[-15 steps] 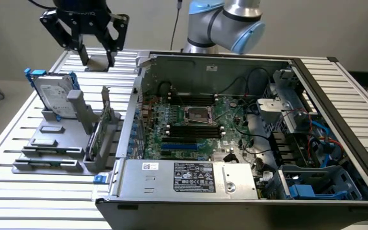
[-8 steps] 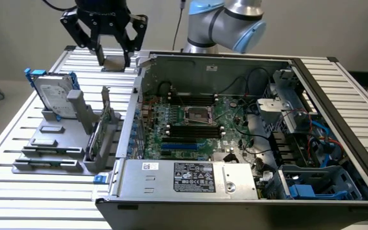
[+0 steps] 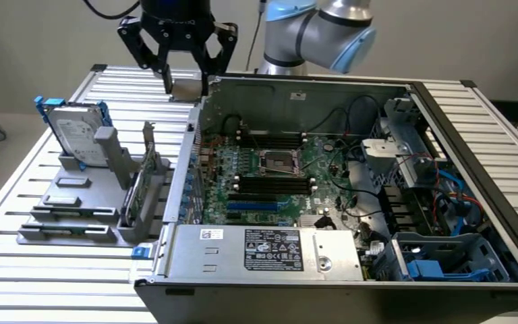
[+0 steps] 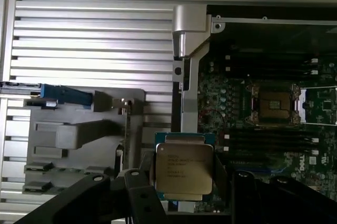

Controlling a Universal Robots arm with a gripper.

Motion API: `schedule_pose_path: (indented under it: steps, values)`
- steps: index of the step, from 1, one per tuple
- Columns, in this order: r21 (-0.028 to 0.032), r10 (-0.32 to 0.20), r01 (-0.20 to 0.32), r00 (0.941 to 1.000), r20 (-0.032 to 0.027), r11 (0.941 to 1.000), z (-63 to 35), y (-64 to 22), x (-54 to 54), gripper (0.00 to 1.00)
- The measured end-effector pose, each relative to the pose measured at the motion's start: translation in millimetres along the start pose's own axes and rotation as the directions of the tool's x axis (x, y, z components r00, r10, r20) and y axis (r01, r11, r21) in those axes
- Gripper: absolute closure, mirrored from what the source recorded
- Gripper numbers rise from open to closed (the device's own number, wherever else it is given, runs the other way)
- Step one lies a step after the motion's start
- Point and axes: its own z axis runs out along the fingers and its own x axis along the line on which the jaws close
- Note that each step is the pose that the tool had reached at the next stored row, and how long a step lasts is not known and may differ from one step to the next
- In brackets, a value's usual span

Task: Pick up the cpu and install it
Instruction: 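Pick up the cpu and move it towards the insertion slot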

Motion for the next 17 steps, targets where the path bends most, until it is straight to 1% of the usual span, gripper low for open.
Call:
schedule_pose_path:
  steps: [5,8,12,17]
  values:
    - [-0.0001,0.000,0.000,1.0000,-0.0008,1.0000,2.9,-0.4,-23.0,0.45]
    - [0.0000,0.000,0.000,1.0000,-0.0009,1.0000,7.9,1.8,-36.7,0.45]
    - [-0.0001,0.000,0.000,1.0000,-0.0009,1.0000,15.7,8.8,-55.5,0.45]
    - [-0.0001,0.000,0.000,1.0000,-0.0009,1.0000,26.1,21.7,-74.8,0.45]
